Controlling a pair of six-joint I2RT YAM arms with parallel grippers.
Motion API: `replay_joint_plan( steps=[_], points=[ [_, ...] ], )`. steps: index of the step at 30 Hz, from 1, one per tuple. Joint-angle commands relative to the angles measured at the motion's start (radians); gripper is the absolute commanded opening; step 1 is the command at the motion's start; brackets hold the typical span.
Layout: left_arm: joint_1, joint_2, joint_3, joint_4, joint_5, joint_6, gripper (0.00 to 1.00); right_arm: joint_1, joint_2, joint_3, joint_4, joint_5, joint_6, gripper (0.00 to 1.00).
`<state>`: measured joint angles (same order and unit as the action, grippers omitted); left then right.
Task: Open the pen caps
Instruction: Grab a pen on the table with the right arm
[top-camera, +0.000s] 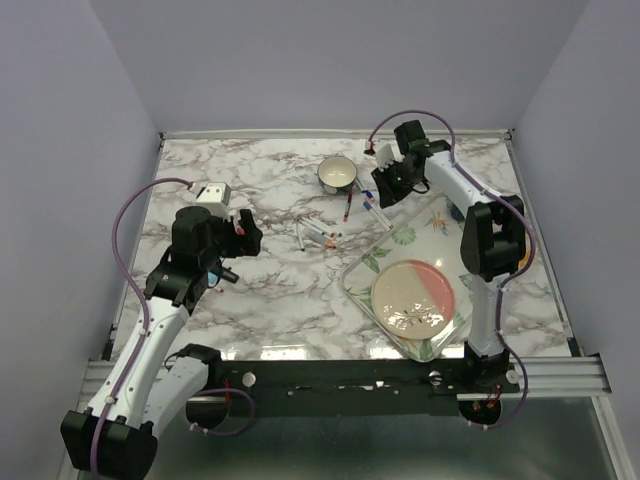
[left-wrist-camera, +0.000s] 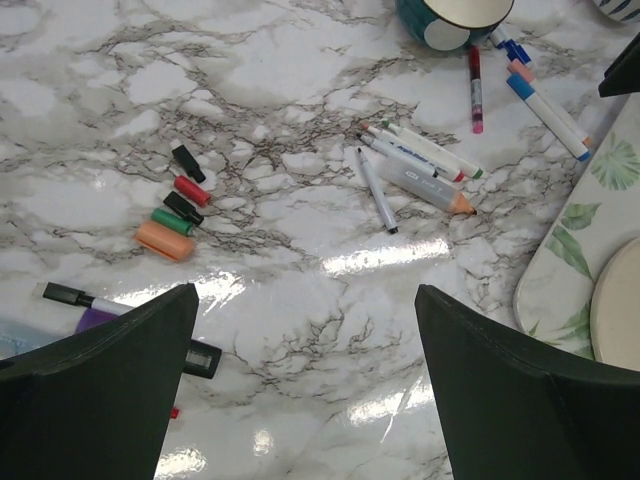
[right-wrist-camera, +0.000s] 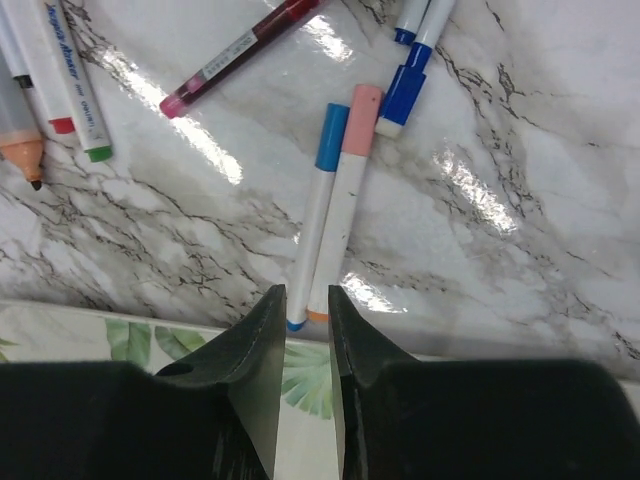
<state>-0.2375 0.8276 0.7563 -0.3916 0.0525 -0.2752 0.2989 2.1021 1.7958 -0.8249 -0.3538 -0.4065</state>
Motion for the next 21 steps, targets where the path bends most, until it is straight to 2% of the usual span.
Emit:
replay_joint_plan(
  steps=[1,8,21],
  points=[
    [-0.002,-0.022,0.011,0.048,0.006,0.031,0.99,-0.009,0.1,0.109,-0.091,0.09,-0.034,0.31],
    [0.0,0.001,0.02,0.04,0.04,0.027,0.99,0.0,0.191,0.165,-0.121,0.102,-0.046,0.33],
    [0.0,0.007,0.018,0.042,0.041,0.027,0.99,0.012,0.231,0.16,-0.131,0.092,-0.046,0.38]
  ],
)
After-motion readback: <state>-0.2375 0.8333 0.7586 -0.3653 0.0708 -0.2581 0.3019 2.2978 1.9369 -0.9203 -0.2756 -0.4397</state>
